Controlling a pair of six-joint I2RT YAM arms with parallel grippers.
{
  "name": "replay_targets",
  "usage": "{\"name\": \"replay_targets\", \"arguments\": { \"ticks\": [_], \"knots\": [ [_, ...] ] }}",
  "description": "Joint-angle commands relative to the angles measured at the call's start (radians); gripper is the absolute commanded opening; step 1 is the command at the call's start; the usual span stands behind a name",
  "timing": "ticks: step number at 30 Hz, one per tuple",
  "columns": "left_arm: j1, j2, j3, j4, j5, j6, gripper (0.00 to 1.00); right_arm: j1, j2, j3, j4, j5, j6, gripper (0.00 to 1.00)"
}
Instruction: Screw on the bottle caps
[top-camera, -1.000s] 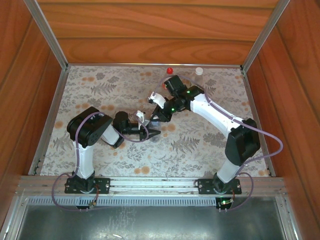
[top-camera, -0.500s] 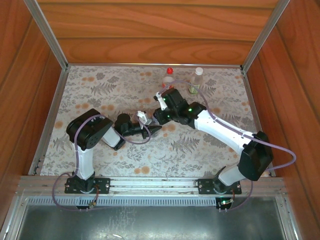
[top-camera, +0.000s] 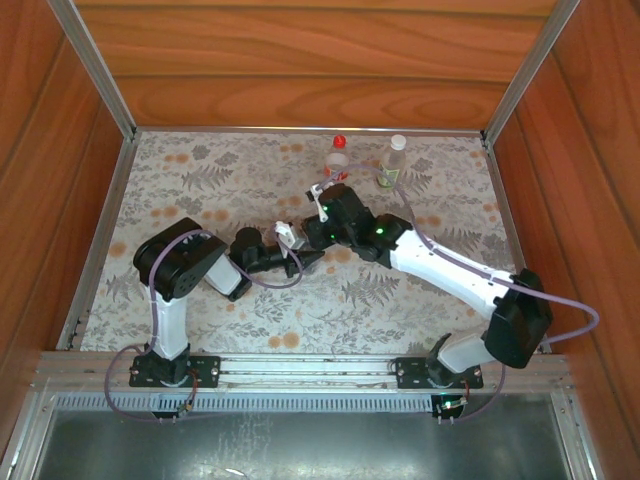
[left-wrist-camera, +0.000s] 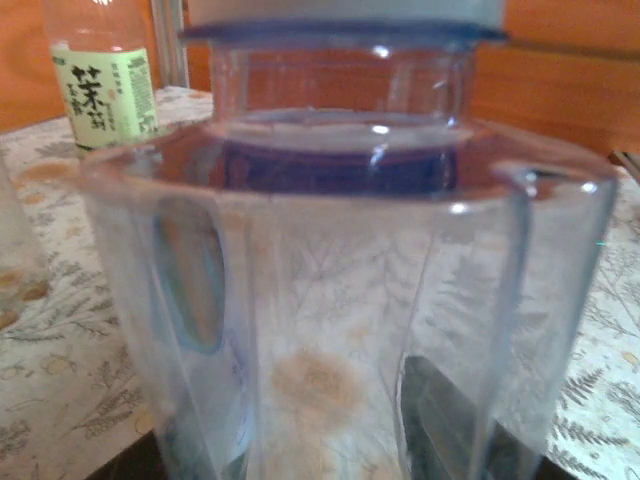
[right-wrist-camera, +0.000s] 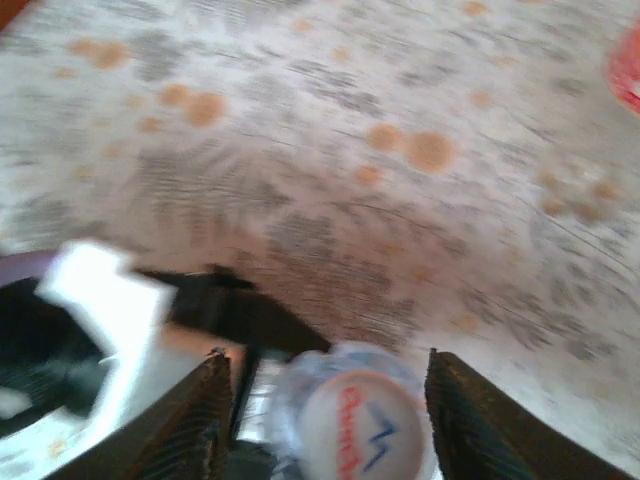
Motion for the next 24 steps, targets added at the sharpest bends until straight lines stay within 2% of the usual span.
{"name": "replay_targets", "arguments": {
  "ticks": [1,6,9,17,24],
  "knots": [
    [0.009,0.003,0.01,-0.012,0.165,-0.027,0.42,-0.044,-0.08,-0.017,0.083,-0.312,-0.262,0.63],
    [0.01,-0.005,0.008,-0.016,0.273,-0.048,0.42,-0.154,-0.072,0.022,-0.055,-0.584,-0.422,0.6],
    [0.011,-0.01,0.016,-0.017,0.324,-0.069,0.42,-0.183,-0.051,0.038,-0.136,-0.671,-0.529,0.61],
    [0.015,-0.041,0.016,-0.021,0.371,-0.083,0.42,-0.235,0.021,0.037,-0.184,-0.802,-0.6,0.58],
    [0.02,-0.064,0.014,-0.024,0.387,-0.085,0.42,-0.255,0.061,0.034,-0.174,-0.793,-0.591,0.55]
  ]
}}
